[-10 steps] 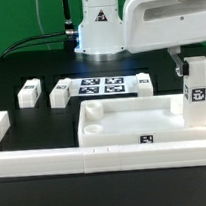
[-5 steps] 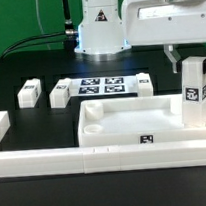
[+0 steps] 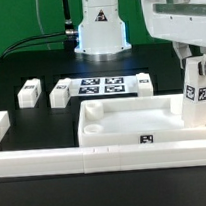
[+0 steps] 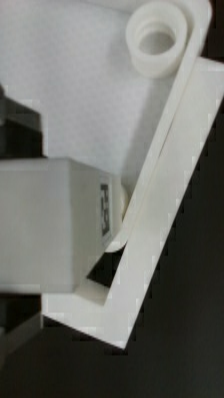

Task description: Assemble desk

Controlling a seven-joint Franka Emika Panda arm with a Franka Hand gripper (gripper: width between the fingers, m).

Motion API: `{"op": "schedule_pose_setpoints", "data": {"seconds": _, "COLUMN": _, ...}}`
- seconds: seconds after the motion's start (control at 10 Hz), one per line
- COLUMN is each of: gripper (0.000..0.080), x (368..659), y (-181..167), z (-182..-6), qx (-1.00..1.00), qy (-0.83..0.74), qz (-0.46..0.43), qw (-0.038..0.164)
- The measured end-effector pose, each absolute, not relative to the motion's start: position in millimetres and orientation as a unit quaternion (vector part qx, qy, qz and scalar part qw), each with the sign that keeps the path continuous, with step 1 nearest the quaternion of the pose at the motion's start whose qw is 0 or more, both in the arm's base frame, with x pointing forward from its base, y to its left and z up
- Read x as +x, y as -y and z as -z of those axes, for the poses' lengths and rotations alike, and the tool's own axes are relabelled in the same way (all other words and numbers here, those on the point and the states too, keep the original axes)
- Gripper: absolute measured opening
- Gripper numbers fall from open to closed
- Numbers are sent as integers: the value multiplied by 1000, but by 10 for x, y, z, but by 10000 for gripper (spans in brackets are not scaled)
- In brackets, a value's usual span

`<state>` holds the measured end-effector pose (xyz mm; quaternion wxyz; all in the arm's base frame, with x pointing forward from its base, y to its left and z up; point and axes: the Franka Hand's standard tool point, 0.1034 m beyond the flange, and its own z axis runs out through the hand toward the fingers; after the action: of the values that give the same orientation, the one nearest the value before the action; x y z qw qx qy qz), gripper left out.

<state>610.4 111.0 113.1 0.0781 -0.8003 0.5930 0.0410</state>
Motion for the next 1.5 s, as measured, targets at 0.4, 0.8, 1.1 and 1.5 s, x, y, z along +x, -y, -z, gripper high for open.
{"op": "schedule_pose_setpoints", "data": {"seconds": 0.4, "gripper": 472, "x": 6106, "y": -1106, "z": -1128, "qx": -831, "qy": -549, "qz": -37, "qw": 81}}
{"op": "schedule_pose_setpoints", "data": {"seconds": 0.8, "gripper": 647, "x": 6105, "y": -1109, "z": -1127, "qx": -892, "qy": -444, "qz": -27, "qw": 85}}
{"op": "schedule_pose_setpoints", "data": {"seconds": 1.1, "gripper": 649, "x": 6102, "y": -1083, "z": -1134, "qx": -962, "qy": -266, "qz": -9, "qw": 61}}
{"op": "schedule_pose_setpoints", "data": {"seconds": 1.5, "gripper": 649, "x": 6117, "y": -1101, "z": -1140, "qx": -998, "qy": -54, "qz": 4, "qw": 41}}
